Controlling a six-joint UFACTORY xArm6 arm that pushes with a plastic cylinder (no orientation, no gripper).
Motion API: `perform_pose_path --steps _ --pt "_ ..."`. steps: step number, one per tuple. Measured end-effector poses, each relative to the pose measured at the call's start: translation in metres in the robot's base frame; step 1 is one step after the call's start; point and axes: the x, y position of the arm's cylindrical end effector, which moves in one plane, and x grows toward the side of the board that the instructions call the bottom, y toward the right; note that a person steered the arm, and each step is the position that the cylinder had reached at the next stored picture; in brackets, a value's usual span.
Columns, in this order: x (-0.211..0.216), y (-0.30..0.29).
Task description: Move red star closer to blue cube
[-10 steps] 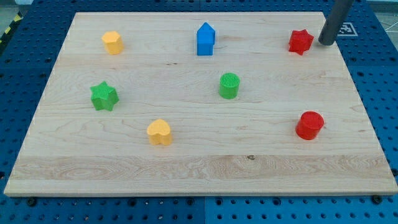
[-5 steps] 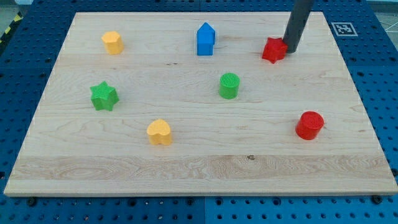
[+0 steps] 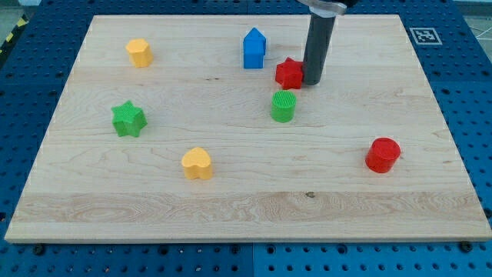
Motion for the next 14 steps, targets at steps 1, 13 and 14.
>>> perform_pose_path --steps 1,13,14 --pt "0.000 -0.004" --pt "0.023 -0.063" --pt "0.024 -0.074"
